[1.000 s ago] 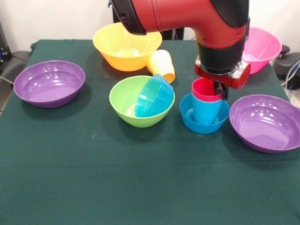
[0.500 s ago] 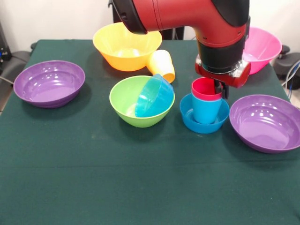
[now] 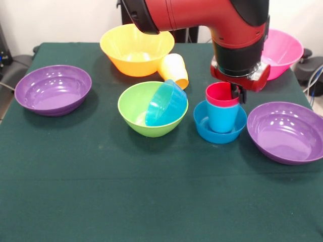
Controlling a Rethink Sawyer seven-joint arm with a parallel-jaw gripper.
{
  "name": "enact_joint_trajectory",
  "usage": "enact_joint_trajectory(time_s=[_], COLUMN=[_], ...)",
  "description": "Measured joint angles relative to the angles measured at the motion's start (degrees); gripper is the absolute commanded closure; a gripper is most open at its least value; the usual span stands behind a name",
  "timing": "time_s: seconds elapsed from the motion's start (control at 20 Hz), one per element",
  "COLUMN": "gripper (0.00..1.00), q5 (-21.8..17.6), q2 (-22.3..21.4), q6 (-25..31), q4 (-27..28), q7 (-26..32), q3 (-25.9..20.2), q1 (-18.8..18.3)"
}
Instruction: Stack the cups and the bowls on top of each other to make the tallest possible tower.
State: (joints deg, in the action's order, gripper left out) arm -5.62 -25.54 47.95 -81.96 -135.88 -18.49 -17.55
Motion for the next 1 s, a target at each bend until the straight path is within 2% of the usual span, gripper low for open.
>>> enact_joint_trajectory(time_s=[0.05,0.1,1.0], gripper=[1.00,0.00,0.00], q5=[0.00,0.00,-0.96], q2=[-0.10,-0.27,-1.64], q6=[0.00,0.01,0.01], q4=[-0.03,-0.07,-0.22], q7=[0.00,0.00,0.00], q3=[0.00,-0.01,0.00], q1=[0.00,0.00,0.01])
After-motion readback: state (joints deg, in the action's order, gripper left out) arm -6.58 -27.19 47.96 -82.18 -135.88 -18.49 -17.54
